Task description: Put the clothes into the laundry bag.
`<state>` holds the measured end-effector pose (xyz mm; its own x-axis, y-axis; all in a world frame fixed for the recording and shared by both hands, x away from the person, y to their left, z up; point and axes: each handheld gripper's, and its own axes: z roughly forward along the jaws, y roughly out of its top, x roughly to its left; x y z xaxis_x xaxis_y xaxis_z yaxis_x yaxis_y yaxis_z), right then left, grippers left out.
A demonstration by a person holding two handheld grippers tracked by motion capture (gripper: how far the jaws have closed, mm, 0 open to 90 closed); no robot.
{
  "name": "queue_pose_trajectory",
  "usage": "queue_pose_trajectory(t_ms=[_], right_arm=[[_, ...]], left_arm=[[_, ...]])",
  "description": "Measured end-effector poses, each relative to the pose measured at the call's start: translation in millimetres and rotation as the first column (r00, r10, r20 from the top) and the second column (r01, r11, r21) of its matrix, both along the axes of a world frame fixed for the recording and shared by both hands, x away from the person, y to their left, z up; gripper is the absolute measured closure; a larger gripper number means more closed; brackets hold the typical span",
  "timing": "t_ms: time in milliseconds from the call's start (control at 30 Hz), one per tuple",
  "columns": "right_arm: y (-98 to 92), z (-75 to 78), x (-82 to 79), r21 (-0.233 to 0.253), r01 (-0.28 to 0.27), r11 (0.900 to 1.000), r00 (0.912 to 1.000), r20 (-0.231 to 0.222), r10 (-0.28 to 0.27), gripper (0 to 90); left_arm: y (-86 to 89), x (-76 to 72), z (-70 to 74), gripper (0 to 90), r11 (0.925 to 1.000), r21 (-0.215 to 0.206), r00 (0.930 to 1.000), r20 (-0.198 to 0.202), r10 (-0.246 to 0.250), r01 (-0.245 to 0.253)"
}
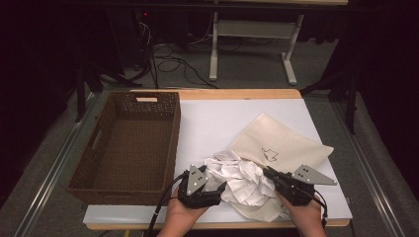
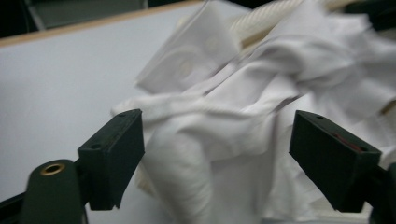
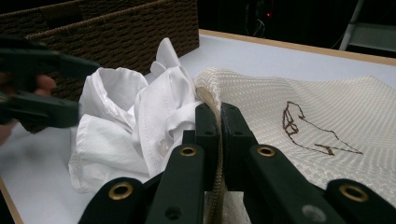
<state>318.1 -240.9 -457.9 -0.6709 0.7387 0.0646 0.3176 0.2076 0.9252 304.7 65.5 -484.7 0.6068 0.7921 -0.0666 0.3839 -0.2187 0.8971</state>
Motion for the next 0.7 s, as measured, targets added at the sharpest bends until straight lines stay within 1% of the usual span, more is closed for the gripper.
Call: queue_pose_trajectory(t_ms=[33, 67, 100, 133, 167, 200, 233, 267, 300, 333, 367, 400, 433, 467, 567, 700], right_arm=[[0.0, -0.1, 0.1, -0.001, -0.001, 1.0, 1.0, 0.0, 0.001, 88.5], [0.0, -0.2, 0.1, -0.001, -0.002, 1.0, 1.0, 0.001, 0.002, 88.5], [-0.1, -0.2, 0.0, -0.001, -0.002, 1.0, 1.0, 0.001, 0.002, 88.5], [-0.2, -0.2, 0.1, -0.003, -0.003, 1.0, 1.0, 0.004, 0.003, 88.5], [-0.2, -0.2, 0.1, -0.003, -0.003, 1.0, 1.0, 0.004, 0.003, 88.5], [-0.3, -0.4, 0.1, -0.003, -0.005, 1.0, 1.0, 0.004, 0.005, 88.5], [-0.3, -0.4, 0.1, -0.003, -0.005, 1.0, 1.0, 0.004, 0.005, 88.5], [0.0, -0.5, 0.1, -0.004, -0.003, 1.0, 1.0, 0.001, 0.003, 88.5], [0.1, -0.6, 0.2, -0.005, -0.003, 1.0, 1.0, 0.001, 0.003, 88.5], [0.1, -0.6, 0.2, -0.005, -0.003, 1.0, 1.0, 0.001, 0.003, 88.5], [0.2, -0.7, 0.1, -0.005, -0.002, 1.0, 1.0, 0.001, 0.002, 88.5], [0.2, -0.8, 0.2, -0.005, -0.002, 1.0, 1.0, 0.001, 0.002, 88.5], [0.2, -0.8, 0.2, -0.005, -0.001, 1.0, 1.0, -0.001, 0.001, 88.5], [0.1, -1.1, 0.5, -0.006, -0.003, 1.0, 1.0, 0.002, 0.003, 88.5], [0.3, -1.2, 0.3, -0.008, -0.003, 1.0, 1.0, -0.001, 0.003, 88.5], [1.4, -1.6, -0.2, -0.006, -0.001, 1.0, 1.0, -0.003, 0.001, 88.5]], left_arm=[[0.4, 3.6, -4.2, 16.9, 0.9998, 0.008, 0.9998, -0.011, 0.017, -0.017], [0.7, 6.9, -8.2, 16.7, 0.9995, 0.008, 0.9992, -0.023, 0.032, -0.032], [1.1, 11.5, -12.6, 16.7, 0.9995, 0.009, 0.9983, -0.049, 0.031, -0.03], [1.3, 14.3, -15.2, 19.3, 0.9997, 0.002, 0.9974, -0.068, 0.024, -0.024], [2.1, 17.1, -18.1, 19.3, 0.9999, -0.009, 0.9962, -0.087, 0.013, -0.014], [3.4, 18.7, -20.7, 38.1, 0.9996, -0.028, 0.9956, -0.094, -0.005, 0.003], [4.9, 19.8, -22.3, 38.1, 0.999, -0.042, 0.9949, -0.099, -0.021, 0.017], [5.1, 19.4, -23.2, 58.4, 0.9981, -0.054, 0.995, -0.094, -0.035, 0.03], [5.1, 19.4, -23.2, 66.5, 0.9981, -0.054, 0.995, -0.094, -0.035, 0.03], [5.0, 18.7, -22.8, 66.5, 0.9973, -0.061, 0.9943, -0.096, -0.047, 0.041], [4.0, 17.6, -22.5, 73.1, 0.9964, -0.072, 0.9941, -0.095, -0.052, 0.046], [3.7, 16.1, -21.7, 79.3, 0.9962, -0.067, 0.9937, -0.094, -0.062, 0.056], [2.0, 14.2, -21.3, 84.6, 0.995, -0.074, 0.9934, -0.088, -0.073, 0.067], [0.8, 13.1, -21.1, 85.8, 0.9945, -0.074, 0.9931, -0.085, -0.08, 0.074], [-6.4, 8.2, -19.8, 86.0, 0.9913, -0.075, 0.9902, -0.08, -0.114, 0.108], [-22.7, 1.0, -17.8, 85.9, 0.9845, -0.055, 0.9834, -0.064, -0.17, 0.166]])
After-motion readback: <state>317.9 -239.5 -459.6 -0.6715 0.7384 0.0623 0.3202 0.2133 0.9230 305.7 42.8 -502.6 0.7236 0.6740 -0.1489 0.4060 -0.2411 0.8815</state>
